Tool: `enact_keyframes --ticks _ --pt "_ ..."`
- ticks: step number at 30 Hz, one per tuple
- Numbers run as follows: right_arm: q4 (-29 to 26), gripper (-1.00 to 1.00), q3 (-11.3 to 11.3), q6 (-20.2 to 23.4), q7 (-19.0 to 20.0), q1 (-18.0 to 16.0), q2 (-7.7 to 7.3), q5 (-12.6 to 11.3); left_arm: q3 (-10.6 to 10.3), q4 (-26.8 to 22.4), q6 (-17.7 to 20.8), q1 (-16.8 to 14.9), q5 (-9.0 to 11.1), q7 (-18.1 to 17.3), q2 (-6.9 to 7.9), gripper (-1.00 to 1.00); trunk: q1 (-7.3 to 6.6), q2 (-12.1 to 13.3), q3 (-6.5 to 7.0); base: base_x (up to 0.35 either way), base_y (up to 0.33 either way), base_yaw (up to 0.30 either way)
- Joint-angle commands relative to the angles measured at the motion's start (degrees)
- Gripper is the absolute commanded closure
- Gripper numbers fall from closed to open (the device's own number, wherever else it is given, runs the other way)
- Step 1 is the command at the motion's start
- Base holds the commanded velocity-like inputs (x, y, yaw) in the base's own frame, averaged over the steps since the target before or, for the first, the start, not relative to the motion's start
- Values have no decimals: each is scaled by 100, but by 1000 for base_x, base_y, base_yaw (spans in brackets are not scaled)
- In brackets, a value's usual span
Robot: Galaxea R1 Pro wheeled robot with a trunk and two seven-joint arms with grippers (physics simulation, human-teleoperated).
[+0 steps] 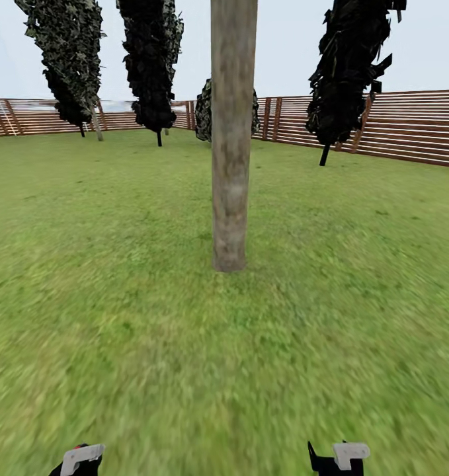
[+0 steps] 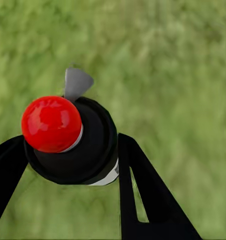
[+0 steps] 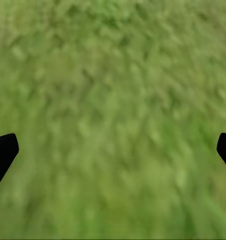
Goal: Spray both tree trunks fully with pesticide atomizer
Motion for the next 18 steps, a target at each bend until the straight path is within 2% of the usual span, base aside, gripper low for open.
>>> enact_keyframes --ticks 1,18 --pt "5 -100 4 -17 -3 -3 1 4 18 5 -11 -3 59 -55 -2 100 2 -2 -5 340 0 0" --pt "-3 -100 0 -17 -3 -4 2 4 21 5 -11 -2 59 -55 -1 100 2 -2 -1 339 0 -14"
